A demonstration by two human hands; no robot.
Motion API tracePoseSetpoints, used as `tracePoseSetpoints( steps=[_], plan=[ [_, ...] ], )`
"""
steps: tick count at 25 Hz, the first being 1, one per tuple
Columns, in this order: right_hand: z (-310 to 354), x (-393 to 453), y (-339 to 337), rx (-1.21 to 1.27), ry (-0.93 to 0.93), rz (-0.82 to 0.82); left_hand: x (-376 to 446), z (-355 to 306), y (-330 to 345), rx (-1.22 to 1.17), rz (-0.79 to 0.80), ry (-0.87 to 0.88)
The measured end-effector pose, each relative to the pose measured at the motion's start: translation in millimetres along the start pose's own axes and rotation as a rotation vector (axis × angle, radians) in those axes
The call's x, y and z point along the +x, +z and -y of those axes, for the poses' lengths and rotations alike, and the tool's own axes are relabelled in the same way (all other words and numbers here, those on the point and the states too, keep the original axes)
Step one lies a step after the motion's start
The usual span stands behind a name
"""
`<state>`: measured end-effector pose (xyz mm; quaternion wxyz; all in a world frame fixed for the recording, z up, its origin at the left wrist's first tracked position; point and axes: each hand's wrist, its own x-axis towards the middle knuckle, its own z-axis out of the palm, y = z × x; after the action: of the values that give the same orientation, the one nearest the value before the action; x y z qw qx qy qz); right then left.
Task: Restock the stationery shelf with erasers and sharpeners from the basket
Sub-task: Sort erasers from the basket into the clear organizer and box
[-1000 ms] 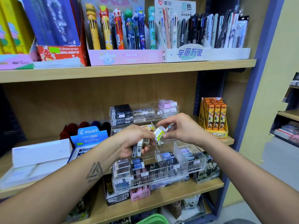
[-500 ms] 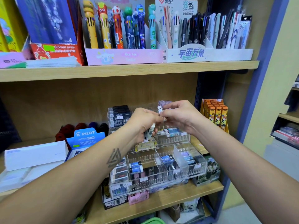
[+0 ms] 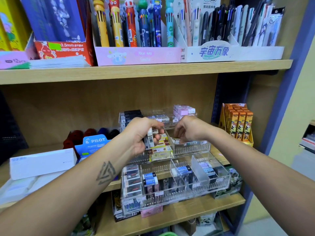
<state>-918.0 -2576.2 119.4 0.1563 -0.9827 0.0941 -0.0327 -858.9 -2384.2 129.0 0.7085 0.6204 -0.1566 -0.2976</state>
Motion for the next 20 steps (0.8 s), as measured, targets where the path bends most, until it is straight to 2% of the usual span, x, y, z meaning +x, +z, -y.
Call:
tracePoseSetpoints(
  steps=[8, 14, 16, 17, 19, 20],
  plan=[
    [8.7, 1.9, 4.9, -0.117, 0.024, 0.021, -4.1, 3.1, 2.3, -0.004, 0.029, -0.012],
    [14.7, -2.5, 1.2, -0.146, -0.009, 0.014, -5.8, 7.9, 4.3, -0.177, 0.078, -0.109],
    [21.1, -16.6, -3.4, 0.088, -0.066, -0.171, -8.0, 8.1, 4.2, -0.236, 0.082, -0.131],
    [27.0, -27.8, -4.5, 0.342, -0.113, -0.249, -8.5, 7.9, 4.4, -0.261, 0.076, -0.134],
    [44.6, -51.8, -3.7, 0.776, -0.248, -0.237, -10.1, 5.8, 5.2, -0.298, 0.047, -0.124],
    [51.8, -58.1, -1.7, 0.794, -0.303, -0.199, -10.6, 5.0, 5.9, -0.306, 0.034, -0.122]
  ],
)
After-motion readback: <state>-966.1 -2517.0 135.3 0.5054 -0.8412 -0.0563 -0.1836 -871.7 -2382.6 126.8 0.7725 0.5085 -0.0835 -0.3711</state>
